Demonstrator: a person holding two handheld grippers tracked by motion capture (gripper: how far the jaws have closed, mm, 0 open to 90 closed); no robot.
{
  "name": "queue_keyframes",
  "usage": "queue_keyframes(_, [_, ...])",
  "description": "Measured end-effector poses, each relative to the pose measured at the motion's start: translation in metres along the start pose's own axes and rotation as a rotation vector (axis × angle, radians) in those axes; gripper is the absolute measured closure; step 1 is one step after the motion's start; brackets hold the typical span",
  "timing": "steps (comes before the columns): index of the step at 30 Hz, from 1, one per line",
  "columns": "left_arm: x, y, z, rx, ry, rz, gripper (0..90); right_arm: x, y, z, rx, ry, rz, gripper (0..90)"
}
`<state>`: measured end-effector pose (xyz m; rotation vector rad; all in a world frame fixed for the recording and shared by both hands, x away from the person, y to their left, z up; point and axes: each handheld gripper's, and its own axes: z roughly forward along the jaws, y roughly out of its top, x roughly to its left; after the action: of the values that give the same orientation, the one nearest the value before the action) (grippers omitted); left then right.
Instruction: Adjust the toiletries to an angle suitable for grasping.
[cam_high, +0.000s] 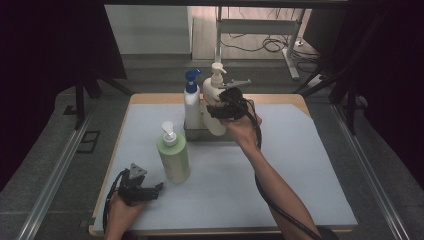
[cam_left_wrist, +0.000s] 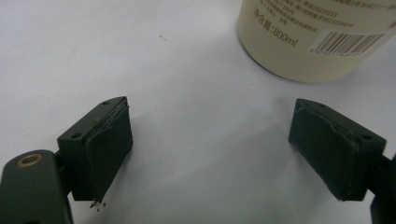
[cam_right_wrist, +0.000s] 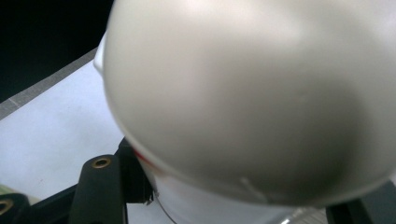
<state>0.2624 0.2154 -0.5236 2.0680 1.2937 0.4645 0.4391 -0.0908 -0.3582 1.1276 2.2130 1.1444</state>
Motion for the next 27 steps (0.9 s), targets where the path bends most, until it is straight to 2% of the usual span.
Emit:
queue_keyframes(15, [0.001,0.000,0.000,0.001,-0.006,-0.002,13.4,-0.004,0.011,0.021,-0.002,-0.030,0.015,37.5])
queue_keyframes(27, [0.001,0.000,0.000,0.001,-0.006,-0.002,13.4,-0.009,0.015,0.030,-0.006,-0.056,0.022,37.4])
